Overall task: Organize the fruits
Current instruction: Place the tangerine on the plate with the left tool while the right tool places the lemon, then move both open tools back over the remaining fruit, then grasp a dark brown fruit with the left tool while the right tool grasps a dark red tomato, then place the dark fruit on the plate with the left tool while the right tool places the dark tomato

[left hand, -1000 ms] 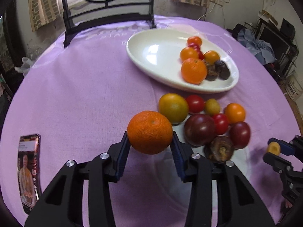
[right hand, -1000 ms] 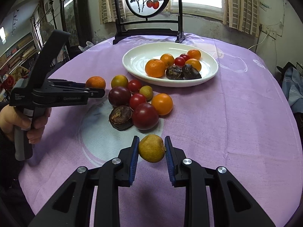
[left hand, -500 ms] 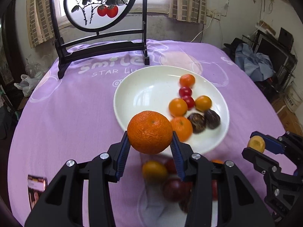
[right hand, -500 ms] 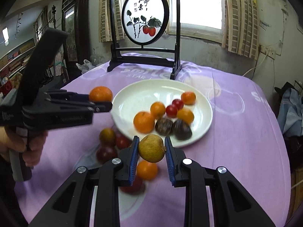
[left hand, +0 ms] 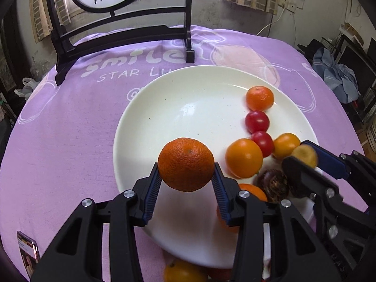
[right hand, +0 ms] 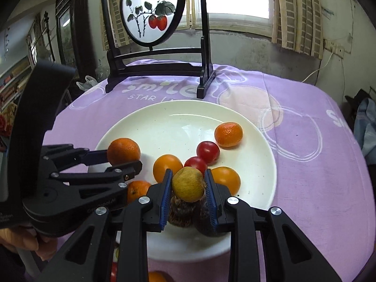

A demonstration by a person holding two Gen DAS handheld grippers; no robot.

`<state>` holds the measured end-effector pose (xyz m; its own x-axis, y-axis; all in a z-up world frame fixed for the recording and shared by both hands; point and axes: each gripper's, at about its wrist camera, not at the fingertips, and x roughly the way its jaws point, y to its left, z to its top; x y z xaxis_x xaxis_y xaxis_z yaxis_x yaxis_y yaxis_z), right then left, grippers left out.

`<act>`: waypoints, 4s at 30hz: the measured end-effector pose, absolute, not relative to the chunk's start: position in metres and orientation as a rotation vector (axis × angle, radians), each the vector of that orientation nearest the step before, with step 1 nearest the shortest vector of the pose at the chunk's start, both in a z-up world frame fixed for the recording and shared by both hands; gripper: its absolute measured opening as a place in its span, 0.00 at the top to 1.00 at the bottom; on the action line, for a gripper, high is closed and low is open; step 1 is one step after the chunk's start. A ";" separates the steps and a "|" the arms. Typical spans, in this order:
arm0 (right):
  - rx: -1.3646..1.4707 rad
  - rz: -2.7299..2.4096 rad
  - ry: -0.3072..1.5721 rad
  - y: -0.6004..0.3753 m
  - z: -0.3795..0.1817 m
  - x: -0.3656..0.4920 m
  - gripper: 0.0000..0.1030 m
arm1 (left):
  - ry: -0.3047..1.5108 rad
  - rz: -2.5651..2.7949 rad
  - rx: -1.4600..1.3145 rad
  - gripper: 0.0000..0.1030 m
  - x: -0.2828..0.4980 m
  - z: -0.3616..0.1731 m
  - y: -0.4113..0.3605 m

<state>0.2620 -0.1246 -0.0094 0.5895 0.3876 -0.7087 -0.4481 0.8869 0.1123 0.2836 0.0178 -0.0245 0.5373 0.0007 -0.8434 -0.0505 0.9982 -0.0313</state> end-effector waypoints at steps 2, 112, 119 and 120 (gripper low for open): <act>-0.045 0.470 0.805 -0.129 -0.012 0.264 0.47 | 0.989 0.045 -0.077 0.50 0.284 -0.024 0.022; -0.224 0.516 0.721 -0.132 0.022 0.193 0.63 | 0.873 -0.022 -0.010 0.60 0.229 0.023 0.009; -0.197 0.438 0.769 -0.121 0.000 0.240 0.62 | 0.913 0.030 -0.046 0.60 0.272 0.000 0.016; -0.190 0.429 0.775 -0.120 -0.002 0.245 0.62 | 0.914 0.034 -0.053 0.60 0.277 -0.002 0.017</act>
